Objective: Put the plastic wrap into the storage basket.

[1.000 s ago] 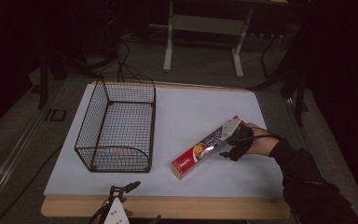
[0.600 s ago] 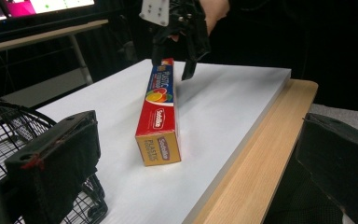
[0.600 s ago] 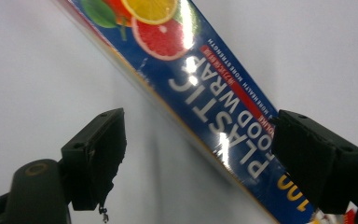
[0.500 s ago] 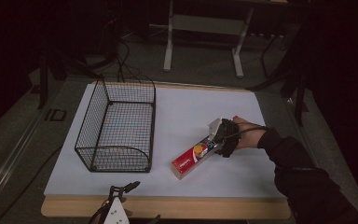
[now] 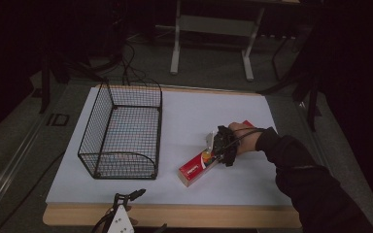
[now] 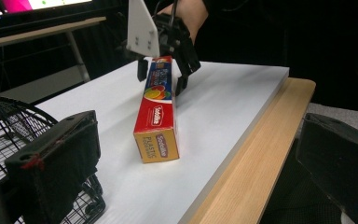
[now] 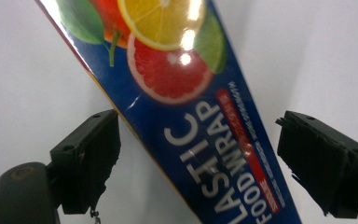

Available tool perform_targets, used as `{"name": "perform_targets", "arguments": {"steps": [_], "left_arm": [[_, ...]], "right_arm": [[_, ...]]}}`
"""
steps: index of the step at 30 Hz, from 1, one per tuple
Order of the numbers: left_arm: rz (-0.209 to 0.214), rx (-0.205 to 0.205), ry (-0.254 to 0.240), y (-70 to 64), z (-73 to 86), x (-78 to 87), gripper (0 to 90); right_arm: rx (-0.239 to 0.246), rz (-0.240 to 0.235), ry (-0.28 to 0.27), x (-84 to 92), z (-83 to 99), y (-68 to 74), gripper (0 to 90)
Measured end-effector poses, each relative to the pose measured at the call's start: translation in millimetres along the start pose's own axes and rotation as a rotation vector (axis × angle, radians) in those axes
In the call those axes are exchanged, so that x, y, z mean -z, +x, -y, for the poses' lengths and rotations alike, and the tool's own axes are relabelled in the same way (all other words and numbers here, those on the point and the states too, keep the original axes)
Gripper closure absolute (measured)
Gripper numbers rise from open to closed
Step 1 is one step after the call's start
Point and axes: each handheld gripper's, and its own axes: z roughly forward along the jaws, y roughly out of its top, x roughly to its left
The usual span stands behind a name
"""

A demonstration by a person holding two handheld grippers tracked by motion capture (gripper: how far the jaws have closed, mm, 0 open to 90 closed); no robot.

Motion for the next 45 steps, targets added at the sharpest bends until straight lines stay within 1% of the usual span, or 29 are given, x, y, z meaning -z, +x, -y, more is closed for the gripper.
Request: {"name": "perform_targets", "arguments": {"steps": [1, 3, 5, 8, 9, 12, 13, 15, 17, 19, 24, 26, 29, 31, 34, 35, 37, 39, 42, 43, 45], "left_arm": [[0.001, 0.0, 0.0, 0.0, 0.0, 0.0, 0.1], [0.001, 0.0, 0.001, -0.1, 0.1, -0.1, 0.1], [0.001, 0.0, 0.002, -0.2, 0.4, -0.2, 0.1], [0.003, 0.004, 0.003, 0.2, 0.7, -0.3, 0.1], [0.004, 0.005, 0.003, 0.3, 1.0, -0.6, 0.1], [0.004, 0.007, 0.007, 1.2, 1.6, -1.3, 0.1], [0.006, 0.01, 0.007, 1.7, 1.8, -1.7, 0.1], [0.007, 0.013, 0.008, 1.9, 1.9, -1.9, 0.1], [0.007, 0.01, 0.009, 1.7, 1.9, -1.9, 0.1], [0.008, 0.009, 0.01, 1.7, 1.9, -2.1, 0.1], [0.007, 0.009, 0.01, 1.7, 2.0, -2.2, 0.1], [0.007, 0.013, 0.01, 1.9, 2.2, -2.1, 0.1], [0.006, 0.013, 0.007, 2.0, 2.0, -1.8, 0.1], [0.007, 0.009, 0.008, 1.9, 1.8, -1.7, 0.1], [0.005, 0.01, 0.006, 2.0, 1.9, -1.5, 0.1], [0.005, 0.012, 0.003, 2.2, 1.8, -1.5, 0.1], [0.006, 0.013, 0.002, 2.7, 1.7, -1.4, 0.1], [0.009, 0.011, 0.001, 2.3, 1.8, -1.7, 0.1], [0.011, 0.009, -0.003, 1.8, 1.3, -2.0, 0.1], [0.012, 0.009, -0.003, 1.8, 1.3, -2.1, 0.1], [0.012, 0.009, -0.003, 1.9, 1.2, -2.3, 0.1]], "right_arm": [[0.007, -0.001, 0.003, -2.2, -1.2, -0.4, 12.8], [0.017, -0.027, 0.011, -6.8, -3.5, -2.5, 12.8], [0.05, -0.036, 0.036, -11.9, -6.3, -3.6, 12.9], [0.084, -0.054, 0.049, -17.1, -9.5, -4.8, 13.0], [0.105, -0.048, 0.052, -18.2, -10.3, -4.1, 13.6], [0.153, -0.057, 0.067, -21.3, -12.7, -3.3, 17.0], [0.17, -0.065, 0.073, -22.7, -13.6, -2.8, 19.6], [0.201, -0.064, 0.088, -24.5, -15.4, -0.8, 20.8], [0.219, -0.072, 0.101, -24.7, -16.6, -1.5, 22.6], [0.226, -0.091, 0.107, -24.0, -17.2, -4.0, 24.4], [0.28, -0.113, 0.138, -19.6, -19.7, -6.4, 31.8], [0.301, -0.11, 0.146, -16.5, -19.6, -5.7, 34.2], [0.324, -0.094, 0.156, -14.8, -19.7, -3.0, 35.4], [0.324, -0.082, 0.164, -13.5, -20.0, -2.5, 36.1], [0.299, -0.073, 0.151, -9.1, -19.3, -4.1, 36.6], [0.288, -0.072, 0.137, -6.4, -18.7, -5.1, 36.6], [0.247, -0.067, 0.108, 0.8, -17.7, -7.9, 36.9], [0.188, -0.061, 0.083, 8.5, -16.5, -12.5, 37.3], [0.115, -0.045, 0.027, 21.5, -12.4, -20.1, 37.8], [0.106, -0.041, 0.01, 24.7, -11.1, -21.5, 37.9], [0.073, -0.035, -0.035, 32.5, -7.3, -24.8, 38.1]]}}
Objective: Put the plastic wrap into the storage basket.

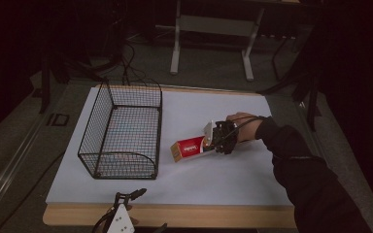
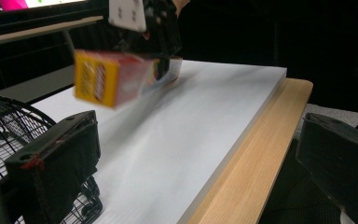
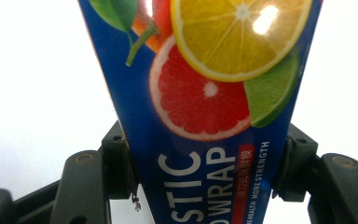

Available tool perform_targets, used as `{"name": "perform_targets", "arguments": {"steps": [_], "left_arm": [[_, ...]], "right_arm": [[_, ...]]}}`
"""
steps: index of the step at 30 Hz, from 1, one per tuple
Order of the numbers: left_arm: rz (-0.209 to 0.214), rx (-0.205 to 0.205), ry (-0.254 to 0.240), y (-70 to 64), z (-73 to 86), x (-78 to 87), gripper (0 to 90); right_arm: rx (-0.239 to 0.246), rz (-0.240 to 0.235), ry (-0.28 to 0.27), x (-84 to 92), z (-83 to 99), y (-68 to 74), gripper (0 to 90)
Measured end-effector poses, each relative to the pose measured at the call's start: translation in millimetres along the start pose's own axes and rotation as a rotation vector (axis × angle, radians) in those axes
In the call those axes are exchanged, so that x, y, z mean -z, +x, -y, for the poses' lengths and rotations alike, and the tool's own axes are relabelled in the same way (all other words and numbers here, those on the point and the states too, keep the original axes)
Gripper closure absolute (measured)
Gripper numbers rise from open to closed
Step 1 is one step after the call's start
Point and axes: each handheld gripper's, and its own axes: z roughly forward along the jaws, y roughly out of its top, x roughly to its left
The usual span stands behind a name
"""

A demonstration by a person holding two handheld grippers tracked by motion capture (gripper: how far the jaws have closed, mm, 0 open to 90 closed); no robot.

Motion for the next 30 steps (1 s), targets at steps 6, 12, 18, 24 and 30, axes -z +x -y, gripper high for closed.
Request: {"name": "perform_targets", "arguments": {"steps": [6, 12, 18, 24, 30], "left_arm": [[0.003, 0.003, -0.003, 0.4, -0.4, -0.9, 0.1], [0.006, 0.002, -0.009, 0.5, -0.9, -1.3, 0.1], [0.008, -0.001, -0.013, 0.8, -1.4, -1.3, 0.1], [0.013, -0.003, -0.016, 0.4, -1.7, -1.8, 0.1], [0.014, -0.002, -0.018, 0.9, -1.9, -1.8, 0.1]], "right_arm": [[-0.17, -0.007, -0.096, 20.2, 7.8, -12.5, 38.5], [-0.299, -0.006, -0.211, 37.4, 12.8, -20.1, 38.7], [-0.416, -0.005, -0.357, 59.7, 16.4, -26.9, 39.1], [-0.505, 0.038, -0.446, 74.2, 15.6, -31.4, 39.3], [-0.62, 0.093, -0.492, 81.8, 7.6, -38.0, 39.4]]}}
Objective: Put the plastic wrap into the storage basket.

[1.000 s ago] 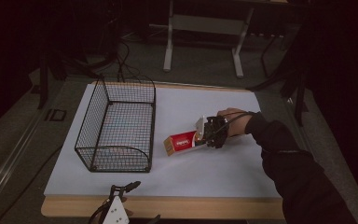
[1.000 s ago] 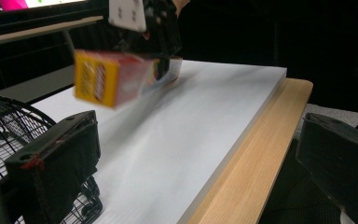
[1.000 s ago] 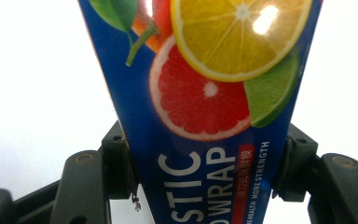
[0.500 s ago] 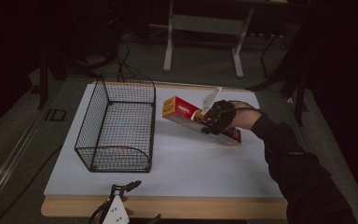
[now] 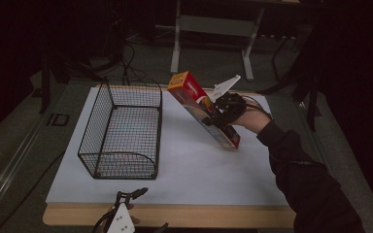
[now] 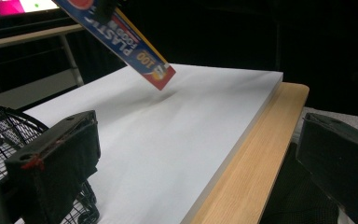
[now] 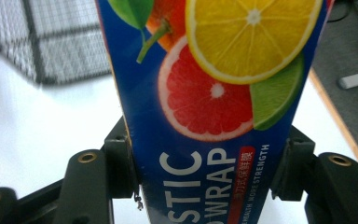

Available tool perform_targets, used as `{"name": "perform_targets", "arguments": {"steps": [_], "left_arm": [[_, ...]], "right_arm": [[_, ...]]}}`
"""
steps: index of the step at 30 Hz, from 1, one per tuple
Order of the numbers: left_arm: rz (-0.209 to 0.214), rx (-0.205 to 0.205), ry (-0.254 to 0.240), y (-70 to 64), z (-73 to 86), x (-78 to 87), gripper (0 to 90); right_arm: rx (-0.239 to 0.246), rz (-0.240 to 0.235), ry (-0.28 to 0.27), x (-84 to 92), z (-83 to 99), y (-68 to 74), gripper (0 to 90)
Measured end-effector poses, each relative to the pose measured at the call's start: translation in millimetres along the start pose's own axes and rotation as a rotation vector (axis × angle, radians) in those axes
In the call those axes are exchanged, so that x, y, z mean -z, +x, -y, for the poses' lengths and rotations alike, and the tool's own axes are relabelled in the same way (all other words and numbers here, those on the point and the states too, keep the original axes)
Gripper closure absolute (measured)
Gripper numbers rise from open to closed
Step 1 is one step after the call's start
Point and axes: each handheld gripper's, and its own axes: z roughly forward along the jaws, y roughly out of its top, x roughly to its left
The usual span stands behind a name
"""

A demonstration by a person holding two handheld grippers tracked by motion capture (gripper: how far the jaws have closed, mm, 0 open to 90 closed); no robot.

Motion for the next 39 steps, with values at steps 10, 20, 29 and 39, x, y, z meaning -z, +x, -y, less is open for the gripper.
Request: {"name": "perform_targets", "arguments": {"steps": [10, 20, 29, 39], "left_arm": [[0.006, -0.002, -0.005, -1.0, -0.3, 0.5, 0.1], [0.003, -0.008, -0.01, -1.7, -0.9, 2.0, 0.1], [0.005, -0.013, -0.016, -2.5, -1.5, 3.5, 0.1], [0.007, -0.011, -0.024, -2.0, -1.6, 4.3, 0.1]], "right_arm": [[-0.077, -0.024, -0.173, 10.4, -27.5, 11.7, 39.5], [-0.163, 0.034, -0.282, 22.3, -68.3, 28.2, 39.6], [-0.222, 0.084, -0.371, 36.5, -111.2, 44.0, 39.7], [-0.259, 0.094, -0.449, 35.4, -143.7, 54.6, 39.8]]}}
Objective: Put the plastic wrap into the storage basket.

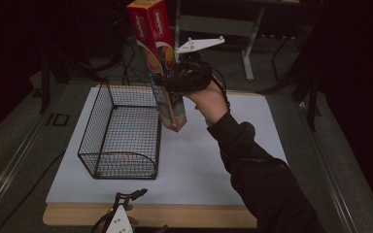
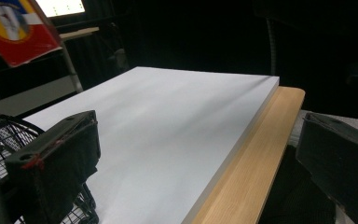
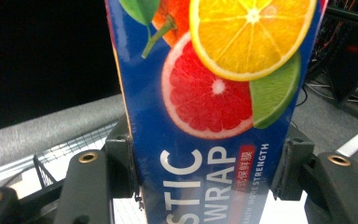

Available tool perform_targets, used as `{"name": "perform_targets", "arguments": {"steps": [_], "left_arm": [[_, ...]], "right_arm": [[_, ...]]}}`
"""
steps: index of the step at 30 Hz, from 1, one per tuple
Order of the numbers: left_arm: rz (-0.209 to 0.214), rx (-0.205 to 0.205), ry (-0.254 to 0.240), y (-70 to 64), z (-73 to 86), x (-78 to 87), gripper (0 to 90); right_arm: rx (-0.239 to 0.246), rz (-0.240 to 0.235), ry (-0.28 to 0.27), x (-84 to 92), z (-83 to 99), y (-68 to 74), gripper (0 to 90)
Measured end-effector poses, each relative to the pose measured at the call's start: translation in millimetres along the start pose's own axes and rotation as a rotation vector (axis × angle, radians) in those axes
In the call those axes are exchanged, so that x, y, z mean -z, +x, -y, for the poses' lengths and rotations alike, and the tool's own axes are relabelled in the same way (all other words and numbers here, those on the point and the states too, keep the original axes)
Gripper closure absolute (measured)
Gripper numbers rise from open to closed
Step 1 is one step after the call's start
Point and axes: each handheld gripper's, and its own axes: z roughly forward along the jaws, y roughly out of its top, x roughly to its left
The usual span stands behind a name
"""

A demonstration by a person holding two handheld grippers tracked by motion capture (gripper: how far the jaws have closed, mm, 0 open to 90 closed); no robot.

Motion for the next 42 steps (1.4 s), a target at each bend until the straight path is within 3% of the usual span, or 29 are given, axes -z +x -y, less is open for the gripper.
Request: {"name": "perform_targets", "arguments": {"steps": [4, 10, 17, 20, 29, 38, 42], "left_arm": [[0.0, 0.0, -0.004, 0.4, -0.1, 0.4, 0.1], [0.003, -0.002, -0.007, 0.8, -0.4, 0.7, 0.1], [-0.001, 0.001, -0.022, 1.5, -0.6, 3.5, 0.1], [0.0, 0.0, -0.023, 1.7, -0.4, 4.0, 0.1], [0.02, -0.001, -0.029, 1.7, -0.8, 3.8, 0.1], [0.028, 0.002, -0.036, 2.2, -1.0, 3.9, 0.1], [0.028, 0.0, -0.037, 1.5, -1.2, 4.3, 0.1]], "right_arm": [[0.001, 0.009, -0.017, -9.8, -7.0, 7.8, 39.8], [-0.044, -0.003, -0.047, -27.8, -15.3, 18.0, 39.8], [-0.077, -0.024, -0.073, -57.1, -11.1, 29.9, 39.8], [-0.083, -0.019, -0.052, -71.4, -4.5, 34.4, 39.8], [-0.185, 0.019, 0.029, -107.9, 27.9, 40.9, 39.8], [-0.283, 0.02, 0.114, -129.3, 56.6, 46.7, 39.8], [-0.284, 0.038, 0.164, -137.1, 64.3, 49.7, 39.8]]}}
